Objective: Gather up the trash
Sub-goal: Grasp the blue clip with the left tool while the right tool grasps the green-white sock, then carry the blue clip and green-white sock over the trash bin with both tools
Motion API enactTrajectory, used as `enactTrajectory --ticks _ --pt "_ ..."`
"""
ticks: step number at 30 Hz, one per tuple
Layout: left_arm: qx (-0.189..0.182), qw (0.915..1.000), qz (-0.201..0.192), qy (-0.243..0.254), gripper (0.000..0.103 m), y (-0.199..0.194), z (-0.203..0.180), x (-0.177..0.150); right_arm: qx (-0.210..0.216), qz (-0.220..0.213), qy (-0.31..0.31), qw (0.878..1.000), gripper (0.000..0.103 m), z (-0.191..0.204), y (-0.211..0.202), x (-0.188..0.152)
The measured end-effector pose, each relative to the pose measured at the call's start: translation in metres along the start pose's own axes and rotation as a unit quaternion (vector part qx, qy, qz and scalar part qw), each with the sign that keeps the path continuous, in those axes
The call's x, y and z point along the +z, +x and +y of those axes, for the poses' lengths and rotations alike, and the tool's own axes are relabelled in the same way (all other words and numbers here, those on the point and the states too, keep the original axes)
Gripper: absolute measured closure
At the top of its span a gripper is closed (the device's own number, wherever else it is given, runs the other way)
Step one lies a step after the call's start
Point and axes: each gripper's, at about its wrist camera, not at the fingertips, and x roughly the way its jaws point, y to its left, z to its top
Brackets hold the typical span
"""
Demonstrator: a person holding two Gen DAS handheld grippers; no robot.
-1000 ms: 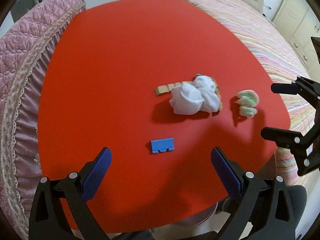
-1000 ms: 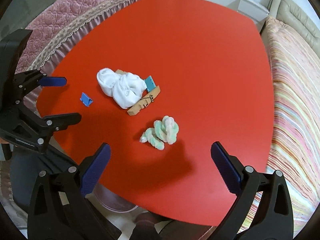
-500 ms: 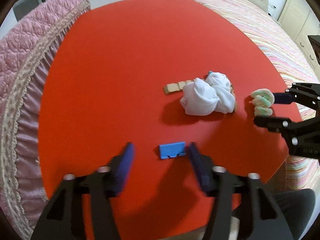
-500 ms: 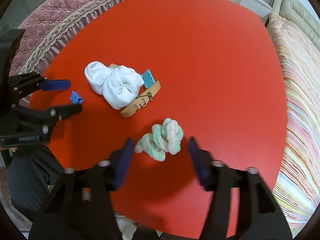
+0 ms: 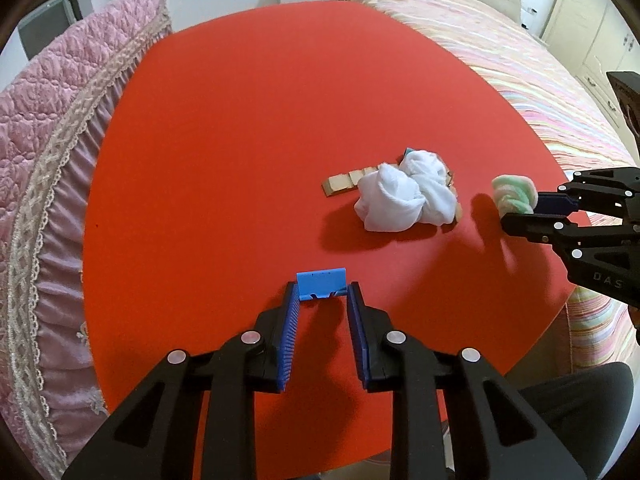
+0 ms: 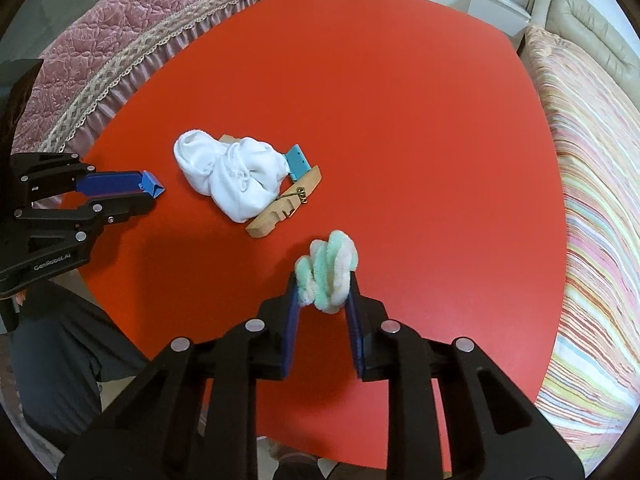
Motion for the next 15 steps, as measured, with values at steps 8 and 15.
enactTrajectory --ticks 8,15 --pt "-0.007 0.9997 -0.018 0.013 0.079 -0.019 -0.004 -0.003 -0.004 -0.019 0.012 1.0 0.082 0.004 -0.02 -0.005" --pt "-0.005 0.9989 -0.038 0.027 0.079 -0.042 -0.007 -0.007 -0.005 -0.04 0.02 0.999 0.082 0.011 -0.047 -0.009"
